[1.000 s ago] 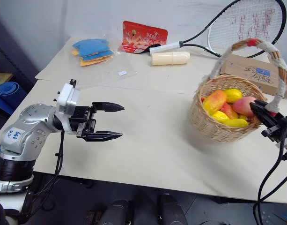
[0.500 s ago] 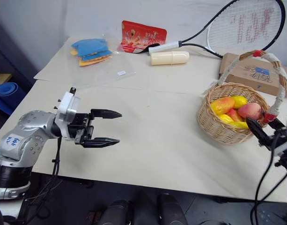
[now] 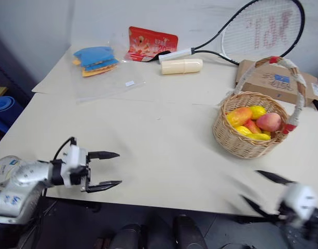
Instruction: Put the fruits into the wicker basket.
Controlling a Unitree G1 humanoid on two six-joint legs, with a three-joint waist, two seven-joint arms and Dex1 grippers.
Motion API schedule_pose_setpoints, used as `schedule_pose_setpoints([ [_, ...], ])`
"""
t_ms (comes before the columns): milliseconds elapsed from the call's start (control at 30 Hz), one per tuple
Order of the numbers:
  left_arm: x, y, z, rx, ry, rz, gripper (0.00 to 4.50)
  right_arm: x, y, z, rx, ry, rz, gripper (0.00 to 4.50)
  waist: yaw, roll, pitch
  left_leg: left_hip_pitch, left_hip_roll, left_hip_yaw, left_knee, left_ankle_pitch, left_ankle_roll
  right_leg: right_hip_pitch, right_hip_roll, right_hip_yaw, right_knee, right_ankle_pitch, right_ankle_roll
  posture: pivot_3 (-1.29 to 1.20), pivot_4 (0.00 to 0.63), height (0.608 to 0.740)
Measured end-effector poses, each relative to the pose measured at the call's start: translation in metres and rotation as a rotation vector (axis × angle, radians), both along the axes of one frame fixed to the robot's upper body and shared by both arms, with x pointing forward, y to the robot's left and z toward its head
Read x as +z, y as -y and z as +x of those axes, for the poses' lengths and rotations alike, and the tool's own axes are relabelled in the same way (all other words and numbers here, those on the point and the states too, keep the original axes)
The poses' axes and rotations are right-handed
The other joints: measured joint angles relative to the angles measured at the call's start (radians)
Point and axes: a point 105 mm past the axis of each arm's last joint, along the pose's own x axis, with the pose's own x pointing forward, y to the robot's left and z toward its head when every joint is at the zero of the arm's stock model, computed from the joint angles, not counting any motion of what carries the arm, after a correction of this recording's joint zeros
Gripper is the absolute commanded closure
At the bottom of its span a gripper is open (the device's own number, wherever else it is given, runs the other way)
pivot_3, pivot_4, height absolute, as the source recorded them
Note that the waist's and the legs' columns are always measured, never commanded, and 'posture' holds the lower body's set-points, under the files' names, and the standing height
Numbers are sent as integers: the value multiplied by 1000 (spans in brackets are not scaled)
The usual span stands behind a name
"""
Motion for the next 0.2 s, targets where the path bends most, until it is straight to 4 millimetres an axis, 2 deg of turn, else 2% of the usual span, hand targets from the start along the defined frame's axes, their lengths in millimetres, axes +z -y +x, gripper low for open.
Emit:
schedule_pose_setpoints([
  [67, -2, -4, 5, 39, 36, 3, 0, 7, -20, 15, 86, 37, 31, 24, 5, 0, 0, 4, 0, 0, 1, 0, 0, 0, 0, -1, 0, 0, 0, 0, 150, 740],
  [200, -3, -2, 8, 82, 70, -22, 0, 8, -39, 33, 144, 64, 83, 24, 14, -1, -1, 4, 0, -2, -2, -1, -1, 0, 0, -3, -2, 0, 0, 0, 150, 740],
])
